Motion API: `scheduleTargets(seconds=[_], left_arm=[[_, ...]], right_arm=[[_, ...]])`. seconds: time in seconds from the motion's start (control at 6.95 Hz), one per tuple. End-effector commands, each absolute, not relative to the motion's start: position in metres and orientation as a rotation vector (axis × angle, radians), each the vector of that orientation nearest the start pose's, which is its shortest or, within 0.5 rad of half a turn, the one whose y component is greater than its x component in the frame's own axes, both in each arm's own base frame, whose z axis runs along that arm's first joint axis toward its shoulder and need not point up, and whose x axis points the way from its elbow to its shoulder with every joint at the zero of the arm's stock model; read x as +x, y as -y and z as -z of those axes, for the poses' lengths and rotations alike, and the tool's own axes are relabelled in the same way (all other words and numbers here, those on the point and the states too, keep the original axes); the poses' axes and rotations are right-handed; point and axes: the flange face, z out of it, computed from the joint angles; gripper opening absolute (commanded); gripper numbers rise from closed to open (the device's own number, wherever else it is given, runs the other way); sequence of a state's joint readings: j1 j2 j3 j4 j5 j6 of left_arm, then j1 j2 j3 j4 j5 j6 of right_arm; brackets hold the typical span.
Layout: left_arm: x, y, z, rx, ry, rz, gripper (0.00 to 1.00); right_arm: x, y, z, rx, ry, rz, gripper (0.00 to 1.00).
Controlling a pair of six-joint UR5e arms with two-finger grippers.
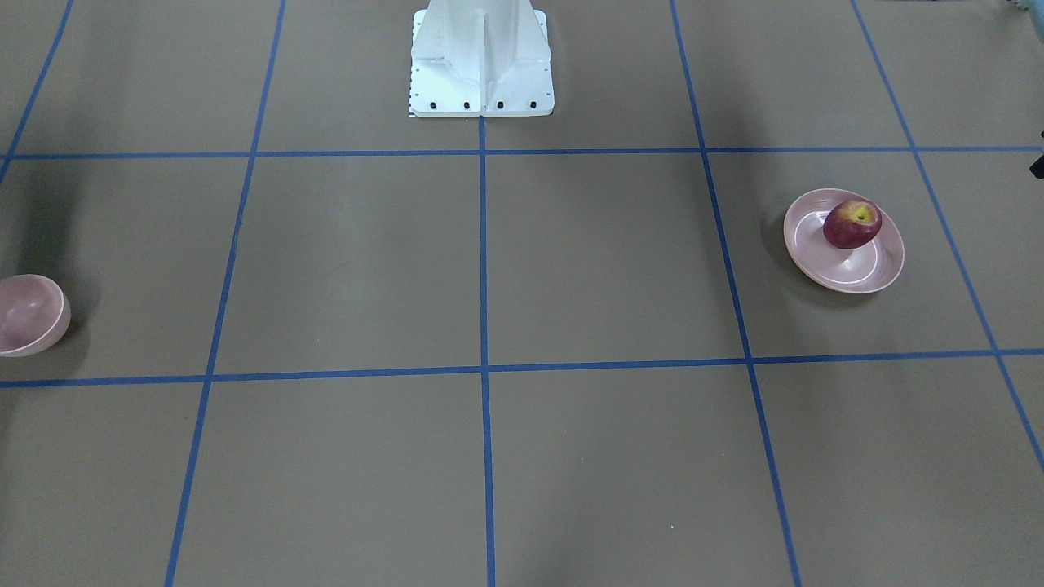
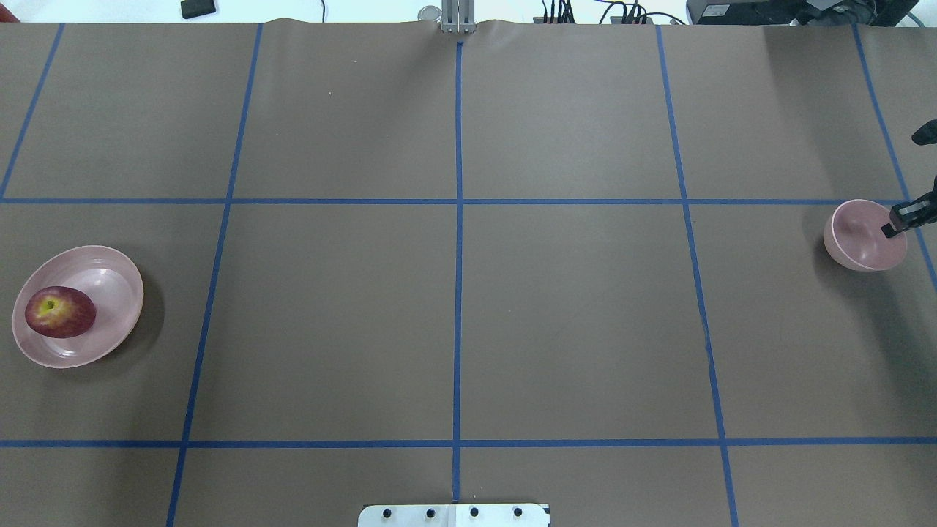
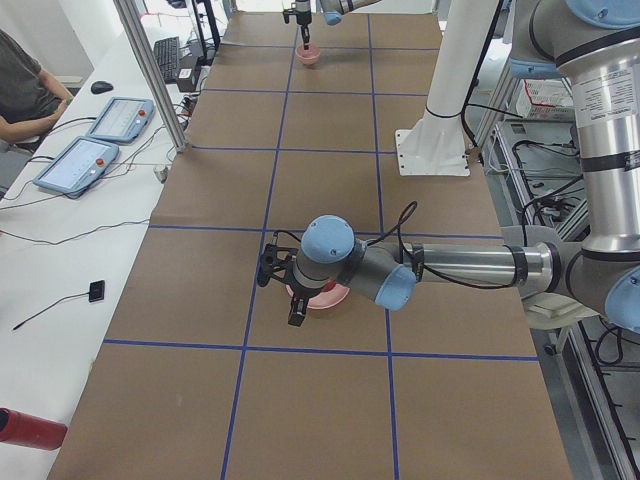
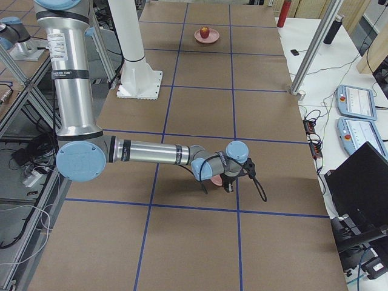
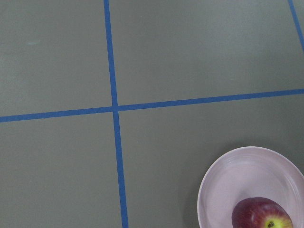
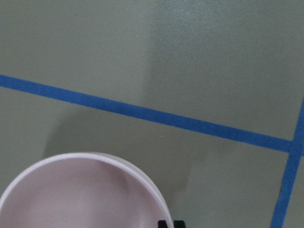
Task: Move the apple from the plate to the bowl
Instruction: 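Reach the right gripper to the small pink bowl and grasp its rim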
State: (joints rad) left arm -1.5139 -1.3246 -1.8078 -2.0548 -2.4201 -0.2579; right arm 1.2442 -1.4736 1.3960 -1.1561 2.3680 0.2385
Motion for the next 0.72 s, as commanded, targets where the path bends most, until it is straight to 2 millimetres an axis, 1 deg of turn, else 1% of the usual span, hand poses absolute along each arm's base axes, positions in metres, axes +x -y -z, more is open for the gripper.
scheduleTargets(seconds=[0.0, 0.14, 0.29, 0.43, 0.58], left_arm=[[-0.035, 0.409, -0.591, 0.324, -0.892, -0.022, 0.98], [-0.034, 0.409, -0.592, 0.32, -0.893, -0.018, 0.98], [-0.034, 0.411, -0.592, 0.296, -0.899, 0.026, 0.98], [-0.025, 0.415, -0.586, 0.28, -0.911, 0.044, 0.98], [-0.012, 0.42, -0.58, 0.278, -0.919, 0.012, 0.98]], right_arm=[[-0.159, 0.556, -0.551, 0.07, 0.94, 0.08, 0.0], [-0.208, 0.572, -0.493, 0.027, 0.987, 0.003, 0.0], [-0.283, 0.579, -0.418, -0.019, 1.027, -0.068, 0.0], [-0.365, 0.578, -0.341, -0.015, 1.033, -0.16, 0.0], [-0.449, 0.574, -0.278, 0.007, 1.021, -0.268, 0.0]])
